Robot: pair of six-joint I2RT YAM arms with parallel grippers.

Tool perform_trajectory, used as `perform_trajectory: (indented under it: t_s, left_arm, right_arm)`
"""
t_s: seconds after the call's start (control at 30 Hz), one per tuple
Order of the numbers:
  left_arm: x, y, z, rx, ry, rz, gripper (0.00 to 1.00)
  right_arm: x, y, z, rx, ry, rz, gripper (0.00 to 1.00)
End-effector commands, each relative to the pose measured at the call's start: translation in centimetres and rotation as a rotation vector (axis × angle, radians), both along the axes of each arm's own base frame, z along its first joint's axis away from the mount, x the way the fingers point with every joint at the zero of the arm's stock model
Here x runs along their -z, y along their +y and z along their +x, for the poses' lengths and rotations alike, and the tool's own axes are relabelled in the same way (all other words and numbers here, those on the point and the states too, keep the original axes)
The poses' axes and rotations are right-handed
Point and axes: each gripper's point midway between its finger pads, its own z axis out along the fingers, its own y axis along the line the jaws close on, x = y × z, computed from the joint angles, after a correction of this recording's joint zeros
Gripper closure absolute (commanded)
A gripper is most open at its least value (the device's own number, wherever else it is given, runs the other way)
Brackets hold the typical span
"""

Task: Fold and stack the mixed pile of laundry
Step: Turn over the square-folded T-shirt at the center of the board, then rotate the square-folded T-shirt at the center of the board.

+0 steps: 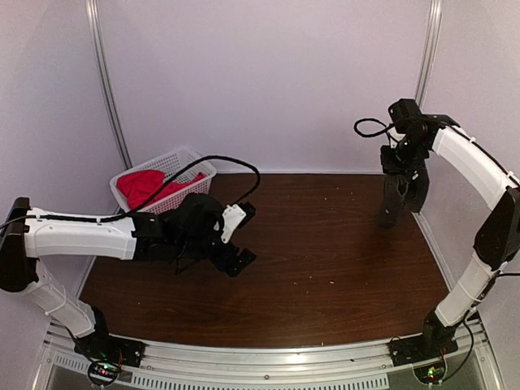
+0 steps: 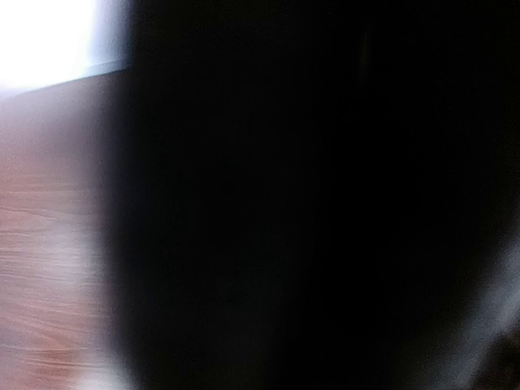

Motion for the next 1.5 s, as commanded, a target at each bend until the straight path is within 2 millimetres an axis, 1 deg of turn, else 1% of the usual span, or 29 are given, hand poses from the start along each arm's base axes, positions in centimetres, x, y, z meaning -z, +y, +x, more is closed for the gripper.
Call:
perform_trajectory:
  t_s: [0.0, 0.03, 0.1, 0.17, 0.23, 0.3, 0.37, 0.43, 0.5, 0.57, 0.6, 0.67, 0.73, 0.77, 0.83, 0.9, 0.97, 1.0, 1.03, 1.1, 1.13, 1.17, 1.2, 1.23, 1.27, 1.3, 1.37, 1.43, 1.47]
  left_arm:
    - [-1.3, 2.8, 1.2, -0.131, -0.036, -0.004, 0.04]
    - [-1.4, 3.3, 1.3, -0.147, -0.039, 0.007, 0.04]
    - [-1.4, 4.4, 1.5, -0.178, -0.043, 0.027, 0.04]
    - [-1.7, 5.3, 1.6, -0.207, -0.047, 0.03, 0.04]
    - [-2.0, 6.3, 1.6, -0.238, -0.046, 0.023, 0.04]
    - [-2.3, 7.3, 1.7, -0.275, -0.04, 0.008, 0.03]
    - [-2.6, 8.7, 1.9, -0.327, -0.032, -0.012, 0.02]
    - [-3.1, 9.9, 2.1, -0.371, -0.019, -0.055, 0.02]
    - [-3.6, 11.0, 2.1, -0.409, -0.011, -0.093, 0.02]
    - [-3.8, 12.2, 2.1, -0.451, -0.001, -0.122, 0.02]
    - [-3.9, 12.8, 2.2, -0.47, 0.004, -0.137, 0.02]
    - [-4.1, 13.8, 2.2, -0.503, 0.019, -0.169, 0.02]
    - [-3.9, 14.9, 2.3, -0.546, 0.048, -0.192, 0.03]
    - [-3.6, 15.4, 2.3, -0.571, 0.066, -0.2, 0.03]
    - [-3.2, 16.3, 2.4, -0.608, 0.107, -0.229, 0.02]
    - [-2.6, 17.0, 2.4, -0.647, 0.141, -0.246, 0.02]
    - [-2.3, 17.8, 2.4, -0.685, 0.163, -0.257, 0.02]
    - [-2.3, 18.2, 2.4, -0.707, 0.172, -0.268, 0.02]
    - [-2.2, 18.5, 2.5, -0.726, 0.185, -0.28, 0.02]
    - [-1.8, 19.0, 2.3, -0.756, 0.22, -0.303, 0.02]
    - [-1.6, 19.0, 2.2, -0.76, 0.237, -0.318, 0.02]
    - [-1.4, 18.4, 1.9, -0.735, 0.259, -0.33, 0.02]
    - [-1.0, 17.9, 1.7, -0.708, 0.279, -0.334, 0.02]
    - [-0.6, 17.3, 1.5, -0.672, 0.297, -0.326, 0.02]
    - [-0.2, 16.4, 1.2, -0.62, 0.319, -0.32, 0.04]
    - [0.0, 15.5, 0.9, -0.573, 0.332, -0.314, 0.05]
    - [0.3, 13.6, 0.5, -0.486, 0.343, -0.292, 0.08]
    - [0.4, 10.6, -0.2, -0.369, 0.378, -0.3, 0.16]
    - [0.8, 9.4, -0.6, -0.331, 0.394, -0.286, 0.19]
  right_arm:
    - [1.4, -2.0, -0.7, -0.109, 0.184, -0.475, 1.0]
    - [2.6, -1.2, -0.2, -0.142, 0.212, -0.514, 1.0]
    - [6.1, 1.0, 0.5, -0.232, 0.287, -0.563, 1.0]
    - [10.3, 4.6, 0.5, -0.337, 0.368, -0.589, 1.0]
    - [13.7, 9.5, -0.5, -0.46, 0.425, -0.6, 1.0]
    - [15.9, 15.6, -2.5, -0.589, 0.444, -0.594, 1.0]
    - [18.0, 21.5, -5.6, -0.699, 0.464, -0.559, 1.0]
    - [19.5, 26.5, -8.2, -0.782, 0.487, -0.523, 1.0]
    - [19.4, 30.4, -10.1, -0.854, 0.451, -0.511, 1.0]
    - [19.7, 32.9, -11.4, -0.909, 0.422, -0.518, 1.0]
    - [19.7, 33.3, -11.9, -0.914, 0.427, -0.513, 1.0]
    - [20.0, 33.4, -12.8, -0.91, 0.448, -0.507, 1.0]
    - [19.7, 33.7, -13.4, -0.919, 0.452, -0.486, 0.95]
    - [19.1, 34.4, -13.6, -0.931, 0.436, -0.453, 0.93]
    - [17.2, 36.4, -14.1, -0.964, 0.384, -0.33, 0.92]
    - [15.0, 39.0, -14.3, -0.999, 0.307, -0.178, 0.86]
    - [13.3, 41.3, -15.1, -1.047, 0.273, -0.03, 0.72]
    - [12.5, 42.4, -15.9, -1.083, 0.278, 0.035, 0.64]
    - [11.6, 43.3, -17.0, -1.136, 0.296, 0.104, 0.6]
    - [8.7, 44.6, -19.1, -1.231, 0.308, 0.253, 0.55]
    - [6.9, 45.1, -20.0, -1.274, 0.293, 0.342, 0.48]
    - [4.8, 45.1, -20.4, -1.296, 0.267, 0.427, 0.42]
    - [3.0, 45.0, -20.2, -1.296, 0.232, 0.512, 0.36]
    - [1.5, 44.3, -19.8, -1.29, 0.213, 0.609, 0.33]
    - [1.3, 43.3, -19.0, -1.253, 0.216, 0.694, 0.32]
    - [0.5, 42.1, -17.1, -1.193, 0.184, 0.757, 0.33]
    - [1.0, 38.8, -12.6, -1.033, 0.129, 0.802, 0.39]
    - [4.1, 35.0, -8.5, -0.858, 0.143, 0.727, 0.54]
    - [5.5, 33.5, -7.1, -0.805, 0.152, 0.683, 0.57]
